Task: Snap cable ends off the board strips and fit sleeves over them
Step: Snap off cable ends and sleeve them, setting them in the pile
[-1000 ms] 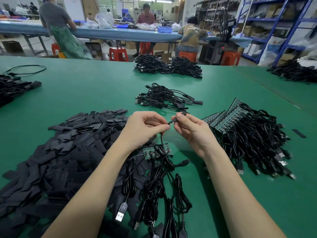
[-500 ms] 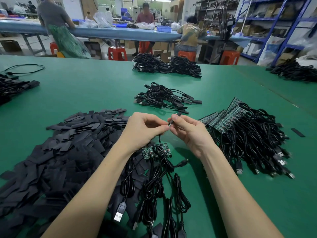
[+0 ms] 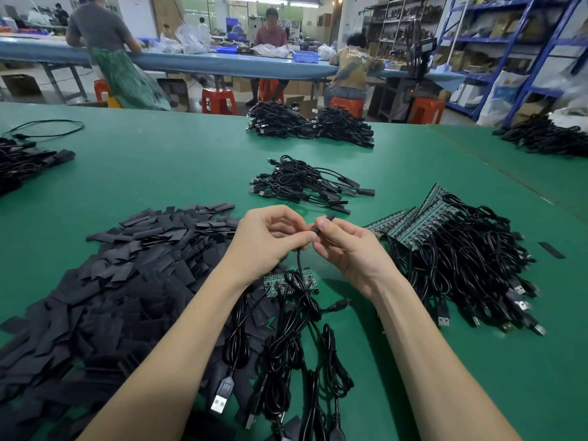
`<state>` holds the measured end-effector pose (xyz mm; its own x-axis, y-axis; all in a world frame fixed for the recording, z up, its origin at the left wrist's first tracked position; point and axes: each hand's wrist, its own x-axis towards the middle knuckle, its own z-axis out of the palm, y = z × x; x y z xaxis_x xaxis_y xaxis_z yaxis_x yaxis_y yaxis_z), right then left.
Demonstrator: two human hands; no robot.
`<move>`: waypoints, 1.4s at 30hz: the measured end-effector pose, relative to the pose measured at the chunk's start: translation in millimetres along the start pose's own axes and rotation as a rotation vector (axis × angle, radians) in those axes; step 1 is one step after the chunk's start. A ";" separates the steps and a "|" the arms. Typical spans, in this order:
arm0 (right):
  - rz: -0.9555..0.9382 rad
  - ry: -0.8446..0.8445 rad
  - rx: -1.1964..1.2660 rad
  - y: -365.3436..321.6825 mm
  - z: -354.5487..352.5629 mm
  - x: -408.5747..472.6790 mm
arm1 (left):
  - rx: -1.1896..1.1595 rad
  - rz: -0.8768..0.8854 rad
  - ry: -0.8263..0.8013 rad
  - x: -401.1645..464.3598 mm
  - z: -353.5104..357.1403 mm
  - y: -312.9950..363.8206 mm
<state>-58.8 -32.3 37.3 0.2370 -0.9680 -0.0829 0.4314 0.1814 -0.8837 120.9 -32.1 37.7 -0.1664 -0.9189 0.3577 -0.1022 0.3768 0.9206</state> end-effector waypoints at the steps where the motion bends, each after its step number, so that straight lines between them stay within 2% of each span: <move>1: 0.004 -0.007 -0.008 0.6 -0.1 0.0 | 0.008 0.001 -0.002 0.0 -0.6 -0.1; 5: 0.001 -0.020 -0.059 -0.4 -0.7 -0.6 | -0.003 -0.006 -0.004 -1.6 0.2 -0.1; 10: -0.199 0.093 -0.102 4.5 3.5 0.0 | -0.076 -0.058 0.006 -1.2 6.5 -0.4; 13: -0.247 0.139 -0.101 8.0 8.0 0.4 | -0.087 -0.087 0.019 -1.1 7.7 -0.4; 23: -0.258 0.205 -0.067 14.0 11.9 0.6 | -0.035 -0.101 0.033 -2.2 6.2 -2.8; 38: -0.259 0.178 -0.090 8.0 10.5 3.6 | -0.018 -0.082 0.058 0.9 6.1 -1.1; 42: -0.240 0.243 -0.037 5.5 10.4 3.7 | 0.017 -0.152 0.055 3.7 13.6 -1.5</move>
<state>-46.5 -33.1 37.0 -0.0836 -0.9962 0.0259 0.4169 -0.0585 -0.9071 107.1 -34.6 35.5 -0.0938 -0.9702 0.2233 -0.1383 0.2348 0.9622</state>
